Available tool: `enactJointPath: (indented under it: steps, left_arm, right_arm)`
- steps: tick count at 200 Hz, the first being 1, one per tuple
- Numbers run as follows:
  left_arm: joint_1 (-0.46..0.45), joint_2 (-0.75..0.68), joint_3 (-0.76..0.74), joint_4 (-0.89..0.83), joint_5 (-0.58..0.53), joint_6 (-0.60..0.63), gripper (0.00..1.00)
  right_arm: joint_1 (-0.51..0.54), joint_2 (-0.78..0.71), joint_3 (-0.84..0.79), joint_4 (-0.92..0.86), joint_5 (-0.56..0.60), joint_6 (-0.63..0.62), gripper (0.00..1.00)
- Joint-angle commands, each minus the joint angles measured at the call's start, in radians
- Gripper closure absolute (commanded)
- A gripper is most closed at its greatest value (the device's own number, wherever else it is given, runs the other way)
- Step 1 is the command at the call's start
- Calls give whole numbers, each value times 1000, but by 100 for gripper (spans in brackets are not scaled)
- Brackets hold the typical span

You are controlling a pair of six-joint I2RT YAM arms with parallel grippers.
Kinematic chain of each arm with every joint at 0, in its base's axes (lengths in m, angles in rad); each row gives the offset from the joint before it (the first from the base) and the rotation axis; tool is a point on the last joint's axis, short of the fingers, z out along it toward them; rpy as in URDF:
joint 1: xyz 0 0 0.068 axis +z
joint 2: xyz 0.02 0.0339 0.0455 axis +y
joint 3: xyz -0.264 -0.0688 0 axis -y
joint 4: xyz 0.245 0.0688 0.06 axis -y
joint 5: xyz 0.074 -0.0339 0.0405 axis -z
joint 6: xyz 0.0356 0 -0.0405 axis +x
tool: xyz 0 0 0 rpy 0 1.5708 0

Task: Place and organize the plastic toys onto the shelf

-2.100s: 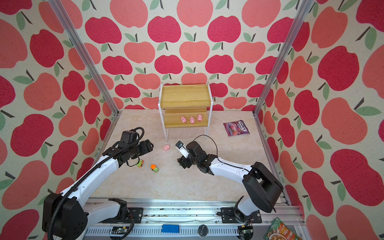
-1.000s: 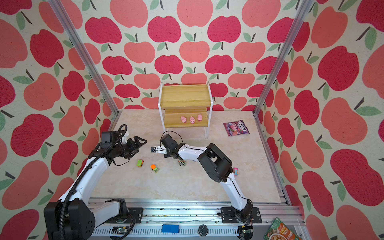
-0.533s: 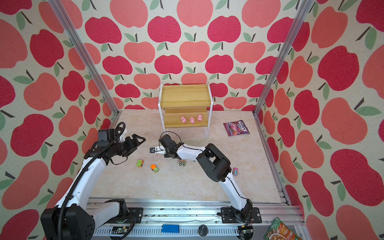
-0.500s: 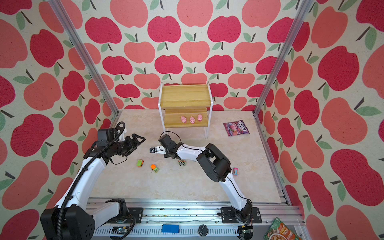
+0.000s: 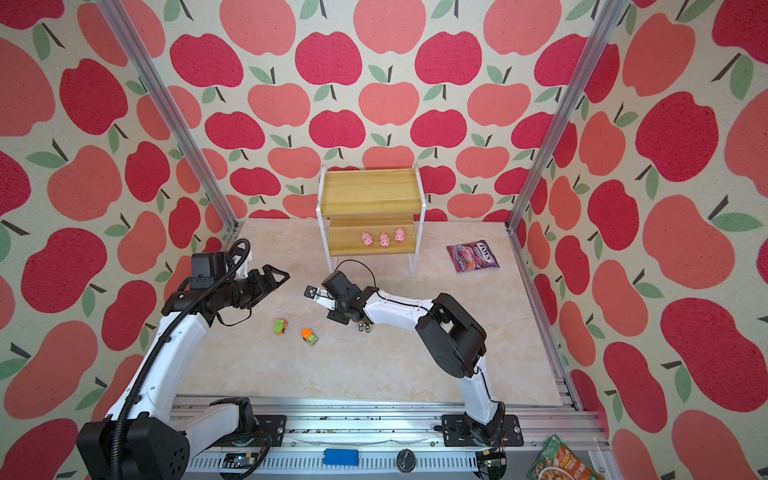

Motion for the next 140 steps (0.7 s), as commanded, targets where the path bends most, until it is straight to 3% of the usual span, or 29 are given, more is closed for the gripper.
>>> enactJointPath:
  steps: [1,38,83,140]
  left_arm:
    - [-5,-18,-13,7,-7,27,9]
    - [-8,-29,-21,17,7,27,9]
    - [-29,-73,-27,24,8,27,9]
    - [-49,-89,-31,23,11,31,10]
  right_arm:
    - [2,-46,-57,-65,-88,321,88]
    - [-12,-67,-114,-26,-154,600,87]
    - [-61,-31,-121,23,-219,856,85]
    - [-134,14,-94,-11,-200,956,75]
